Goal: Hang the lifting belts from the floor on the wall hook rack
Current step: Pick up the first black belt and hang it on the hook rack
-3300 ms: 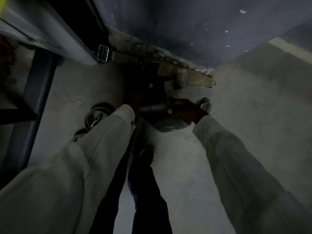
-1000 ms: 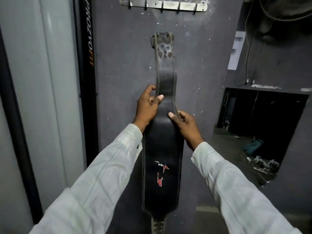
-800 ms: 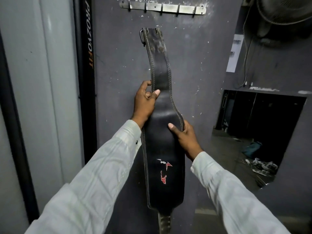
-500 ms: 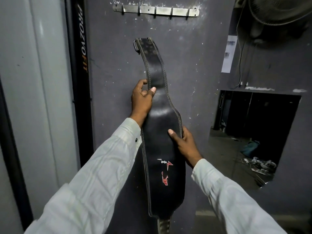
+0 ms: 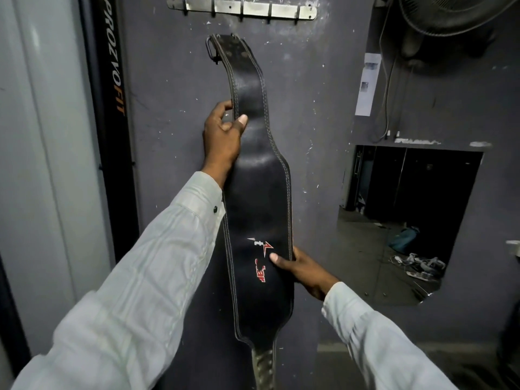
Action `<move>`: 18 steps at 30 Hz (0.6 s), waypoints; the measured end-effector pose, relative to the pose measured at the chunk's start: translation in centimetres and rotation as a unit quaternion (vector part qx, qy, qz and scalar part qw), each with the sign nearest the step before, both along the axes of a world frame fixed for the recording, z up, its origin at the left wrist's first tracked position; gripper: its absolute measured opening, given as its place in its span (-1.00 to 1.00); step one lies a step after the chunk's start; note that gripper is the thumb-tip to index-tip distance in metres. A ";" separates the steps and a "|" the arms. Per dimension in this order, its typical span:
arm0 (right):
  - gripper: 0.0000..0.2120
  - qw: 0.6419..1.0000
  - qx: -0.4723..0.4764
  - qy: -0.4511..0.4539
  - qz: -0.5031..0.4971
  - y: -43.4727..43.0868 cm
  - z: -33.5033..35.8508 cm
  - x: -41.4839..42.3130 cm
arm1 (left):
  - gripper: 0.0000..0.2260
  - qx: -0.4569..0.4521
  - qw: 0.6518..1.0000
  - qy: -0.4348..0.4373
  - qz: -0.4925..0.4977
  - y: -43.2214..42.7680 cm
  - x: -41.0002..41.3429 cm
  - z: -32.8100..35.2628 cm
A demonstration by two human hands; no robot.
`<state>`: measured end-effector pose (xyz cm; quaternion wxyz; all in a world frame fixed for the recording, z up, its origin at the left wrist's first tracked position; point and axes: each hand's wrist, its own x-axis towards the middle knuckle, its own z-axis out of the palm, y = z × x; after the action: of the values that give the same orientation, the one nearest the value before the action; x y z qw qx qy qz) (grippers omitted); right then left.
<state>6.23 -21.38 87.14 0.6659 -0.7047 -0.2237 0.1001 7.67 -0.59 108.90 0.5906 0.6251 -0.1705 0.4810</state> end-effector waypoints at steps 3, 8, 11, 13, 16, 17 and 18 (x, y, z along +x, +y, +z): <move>-0.69 0.998 0.028 -0.005 -0.060 0.0 -2.1 0.1 | -0.80 0.009 1.000 -0.005 0.003 -0.1 0.1 0.1; -0.70 0.999 0.013 0.013 -0.028 -0.4 -2.2 -0.7 | -0.80 0.020 0.999 0.025 -0.026 -0.8 0.4 -1.3; -0.70 0.995 0.075 -0.037 -0.053 0.0 2.5 -0.7 | -0.79 0.022 0.998 0.026 -0.057 -1.9 0.1 -2.3; -0.62 0.987 0.100 -0.094 -0.080 0.4 6.7 -0.2 | -0.78 0.037 0.997 0.018 -0.070 -2.8 -0.3 -3.0; -0.61 0.981 0.078 -0.151 -0.089 0.7 11.9 0.5 | -0.73 0.063 0.995 0.010 -0.074 -3.6 -0.4 -3.4; -0.65 0.979 0.072 -0.171 -0.087 0.7 13.1 0.7 | -0.71 0.070 0.995 0.010 -0.069 -3.7 -0.4 -3.4; -0.69 0.975 0.071 -0.193 -0.086 0.8 14.1 0.8 | -0.69 0.073 0.995 0.014 -0.064 -3.7 -0.5 -3.4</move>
<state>7.06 -20.57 101.23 0.6645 -0.6783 -0.2932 -0.1113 7.14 -4.30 105.49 0.5753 0.6609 -0.2369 0.4198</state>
